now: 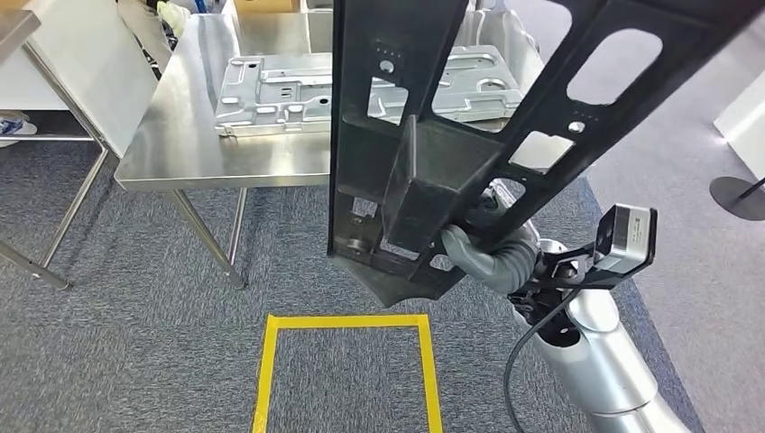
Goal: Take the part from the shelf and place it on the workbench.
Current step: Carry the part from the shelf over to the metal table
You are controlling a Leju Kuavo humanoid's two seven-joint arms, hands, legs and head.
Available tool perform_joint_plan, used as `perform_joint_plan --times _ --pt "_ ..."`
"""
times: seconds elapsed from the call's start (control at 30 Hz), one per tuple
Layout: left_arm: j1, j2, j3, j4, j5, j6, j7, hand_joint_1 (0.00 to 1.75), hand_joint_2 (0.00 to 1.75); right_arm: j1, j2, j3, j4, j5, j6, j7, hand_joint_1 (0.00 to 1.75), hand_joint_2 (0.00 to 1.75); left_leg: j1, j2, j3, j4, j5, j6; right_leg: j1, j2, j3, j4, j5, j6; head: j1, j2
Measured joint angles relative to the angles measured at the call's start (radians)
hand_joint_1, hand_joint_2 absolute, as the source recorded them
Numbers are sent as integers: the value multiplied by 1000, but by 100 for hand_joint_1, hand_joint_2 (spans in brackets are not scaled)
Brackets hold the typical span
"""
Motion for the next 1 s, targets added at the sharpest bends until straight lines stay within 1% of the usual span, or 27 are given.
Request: perform_joint_plan --times 0.03,0.07,0.1,0.13,0.17,0.2,0.23,0.27,0.3,0.33,0.37,0.4,0.43,0.47,0.5,0.53,0.57,0.63,0.67,0.7,0.73,0.8,0.83,0.87,0.9,0.97,1.0 --pt "1 0 0 0 0 0 0 0 175 -4 -3 0 1 -7 4 6 175 175 0 -1 11 0 -9 -2 -1 0 -7 -23 16 0 0 0" --pt "2 0 0 0 1 0 0 0 175 -10 -6 0 3 -14 7 11 175 175 0 -2 24 0 -18 -4 -2 0 3 -79 54 -2 0 0" --pt "2 0 0 0 1 0 0 0 175 -16 -8 0 3 -18 9 14 175 175 0 -2 35 0 -29 -8 -1 -1 22 -154 111 -7 0 0" --pt "2 -1 0 0 2 0 0 0 175 -22 -9 1 4 -22 9 15 175 175 -1 -3 45 1 -39 -12 1 -3 38 -215 155 -12 0 0" --pt "0 -1 0 0 2 0 0 0 175 -26 -9 2 5 -24 9 16 175 175 -2 -2 52 0 -49 -17 4 -4 51 -259 187 -19 0 0" --pt "-1 -1 0 0 2 0 0 0 175 -28 -9 4 5 -26 10 17 175 175 -3 -2 59 1 -54 -23 7 -4 57 -281 203 -25 -1 0" --pt "-1 -2 0 0 2 0 0 0 175 -28 -10 6 6 -28 10 16 175 175 -5 -2 65 3 -55 -30 9 -4 60 -283 196 -32 -1 0" --pt "-2 -1 0 0 2 0 0 0 175 -27 -10 8 6 -28 10 15 175 175 -5 -1 67 7 -56 -36 7 -2 67 -286 196 -39 -1 0" --pt "-1 -1 0 0 2 0 -1 0 175 -26 -10 10 6 -29 10 14 175 175 -4 0 66 22 -55 -41 6 -2 77 -290 193 -46 -1 0" --pt "-1 -1 0 0 2 0 -2 0 175 -25 -10 11 6 -28 11 12 175 175 -4 0 52 52 -58 -45 4 -2 87 -292 188 -52 -3 0" --pt "-2 -1 0 0 2 0 -2 0 175 -25 -9 12 6 -27 10 10 175 175 -2 1 26 100 -71 -47 2 -2 97 -294 183 -56 -5 0" --pt "-2 -1 0 0 2 -1 -2 0 175 -24 -8 13 6 -24 10 10 175 175 0 1 -12 162 -92 -49 3 -2 105 -295 176 -60 -7 0" --pt "-2 -1 0 0 3 -1 -3 0 175 -21 -8 15 6 -21 10 10 175 175 1 2 -56 226 -121 -52 4 -2 112 -295 168 -62 -10 0" --pt "-1 -1 1 0 3 -1 -3 0 175 -18 -7 17 6 -18 10 11 175 175 2 2 -96 275 -146 -55 5 -1 120 -295 160 -62 -10 0" --pt "1 -1 1 0 3 -1 -3 0 175 -15 -6 20 6 -15 9 12 175 175 3 2 -123 296 -158 -57 6 0 130 -295 151 -63 -10 0" --pt "3 -1 1 0 3 -1 -3 0 175 -13 -5 22 6 -14 9 13 175 175 3 2 -134 283 -148 -57 7 0 142 -295 141 -62 -10 0" --pt "4 -1 1 0 4 -1 -3 0 175 -12 -3 23 5 -13 8 13 175 175 3 2 -130 236 -114 -54 7 1 156 -295 131 -60 -11 0" --pt "5 0 2 0 4 -1 -3 0 175 -12 2 26 4 -11 7 14 175 175 1 2 -103 104 -7 -43 9 1 182 -294 110 -55 -12 0" --pt "6 0 3 0 4 -1 -3 0 175 -13 4 27 4 -10 7 14 175 175 -2 2 -92 55 29 -37 9 1 190 -295 101 -51 -12 0" --pt "6 0 4 0 4 -1 -3 0 175 -13 6 28 3 -9 7 15 175 175 -5 2 -87 28 52 -32 10 2 195 -297 96 -45 -14 0" --pt "7 1 5 0 4 -2 -3 0 175 -14 7 29 2 -8 6 15 175 175 -7 2 -85 20 53 -27 11 3 198 -296 94 -38 -14 0" --pt "6 0 5 0 4 -2 -3 0 175 -16 8 28 0 -6 6 17 175 175 -6 1 -69 10 52 -15 9 3 202 -286 93 -26 -15 0" --pt "6 0 5 0 4 -2 -3 0 175 -18 8 28 -1 -6 6 16 175 175 -3 1 -58 5 49 -9 9 2 192 -261 92 -21 -13 0" --pt "5 1 5 0 4 -2 -4 0 175 -21 8 27 -2 -6 6 16 175 175 -2 0 -48 2 46 -5 7 1 169 -219 83 -17 -12 0" --pt "4 1 5 0 4 -2 -4 0 175 -22 8 27 -2 -6 7 16 175 175 -2 0 -39 0 40 -1 5 1 132 -160 66 -13 -10 0" --pt "3 1 5 0 4 -2 -4 0 175 -22 8 27 -2 -7 7 15 175 175 -3 -1 -23 0 24 2 4 0 42 -37 15 -5 -9 0" --pt "3 1 5 0 4 -2 -4 0 175 -20 8 27 -2 -7 7 15 175 175 -4 -2 -13 0 14 3 3 0 9 -6 -1 -2 -9 0"
